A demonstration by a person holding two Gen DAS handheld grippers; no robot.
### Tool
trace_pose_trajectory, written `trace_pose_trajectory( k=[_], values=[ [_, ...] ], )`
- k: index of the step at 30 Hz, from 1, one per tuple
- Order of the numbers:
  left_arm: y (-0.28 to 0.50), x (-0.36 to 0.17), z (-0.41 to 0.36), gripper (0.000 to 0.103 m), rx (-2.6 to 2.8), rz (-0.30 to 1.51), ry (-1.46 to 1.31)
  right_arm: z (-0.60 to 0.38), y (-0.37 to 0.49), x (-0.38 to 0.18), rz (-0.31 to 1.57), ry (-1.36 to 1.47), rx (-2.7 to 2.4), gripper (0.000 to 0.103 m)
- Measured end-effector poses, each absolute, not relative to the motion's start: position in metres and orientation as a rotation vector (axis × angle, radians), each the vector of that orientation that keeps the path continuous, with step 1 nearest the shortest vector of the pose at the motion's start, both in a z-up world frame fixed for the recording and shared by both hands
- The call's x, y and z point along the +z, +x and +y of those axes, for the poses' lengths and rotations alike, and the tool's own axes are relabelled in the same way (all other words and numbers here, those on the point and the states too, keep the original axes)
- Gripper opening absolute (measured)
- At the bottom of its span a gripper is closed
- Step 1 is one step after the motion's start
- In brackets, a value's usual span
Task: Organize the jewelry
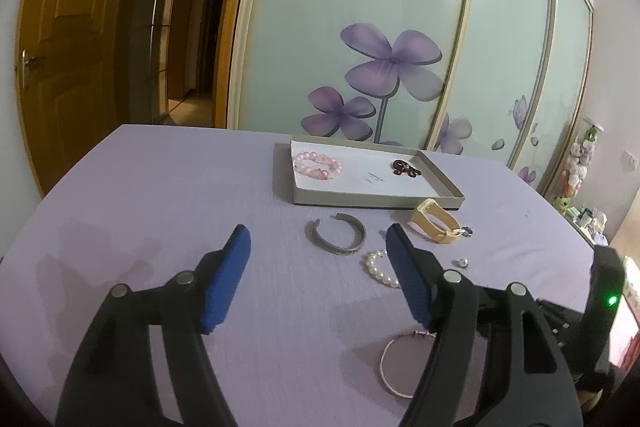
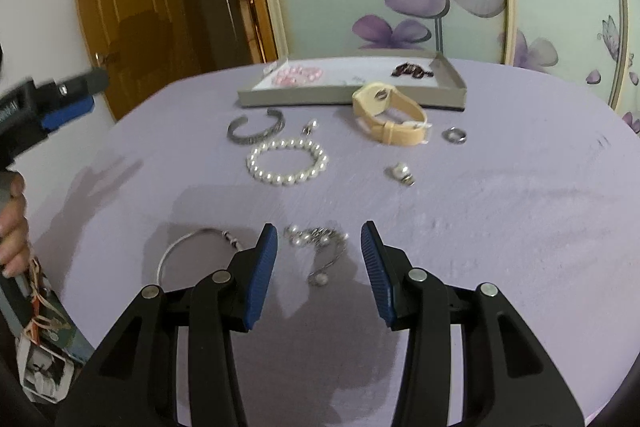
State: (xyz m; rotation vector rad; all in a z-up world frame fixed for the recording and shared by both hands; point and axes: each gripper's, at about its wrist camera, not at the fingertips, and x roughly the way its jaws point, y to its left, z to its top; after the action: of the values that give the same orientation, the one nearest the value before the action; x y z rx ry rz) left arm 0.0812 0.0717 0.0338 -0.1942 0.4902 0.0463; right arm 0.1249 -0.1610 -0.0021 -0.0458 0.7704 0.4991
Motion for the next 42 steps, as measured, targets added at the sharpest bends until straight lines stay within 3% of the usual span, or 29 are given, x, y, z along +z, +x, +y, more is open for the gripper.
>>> trace_pose_trajectory(
  k=[12, 14, 19, 23, 32, 34, 42],
  values=[
    [0.077, 0.033, 0.07, 0.07, 0.044, 0.5, -0.194, -0.134, 0.136, -0.015, 0.841, -0.157, 0.397, 0.046],
    [0.078, 0.031, 0.068, 0.07, 0.04, 0.506, -0.195, -0.134, 0.136, -0.015, 0.842, -0.155, 0.426, 0.016],
    [0.078, 0.024, 0.062, 0.07, 0.009, 0.536, -0.193, -0.145, 0.126, -0.013, 0.837, -0.169, 0.44, 0.016],
    [0.079, 0.012, 0.052, 0.07, -0.031, 0.581, -0.191, -0.163, 0.123, -0.008, 0.847, -0.114, 0.451, 0.006],
    [0.079, -0.023, 0.021, 0.071, -0.113, 0.695, -0.17, -0.191, 0.116, 0.041, 0.719, -0.018, 0.462, 0.006],
    [0.078, -0.029, 0.011, 0.079, -0.12, 0.707, -0.146, -0.195, 0.114, 0.051, 0.691, -0.002, 0.468, 0.006],
    [0.084, -0.053, -0.013, 0.085, -0.135, 0.785, -0.121, -0.2, 0.115, 0.072, 0.628, 0.014, 0.472, 0.006]
  ],
)
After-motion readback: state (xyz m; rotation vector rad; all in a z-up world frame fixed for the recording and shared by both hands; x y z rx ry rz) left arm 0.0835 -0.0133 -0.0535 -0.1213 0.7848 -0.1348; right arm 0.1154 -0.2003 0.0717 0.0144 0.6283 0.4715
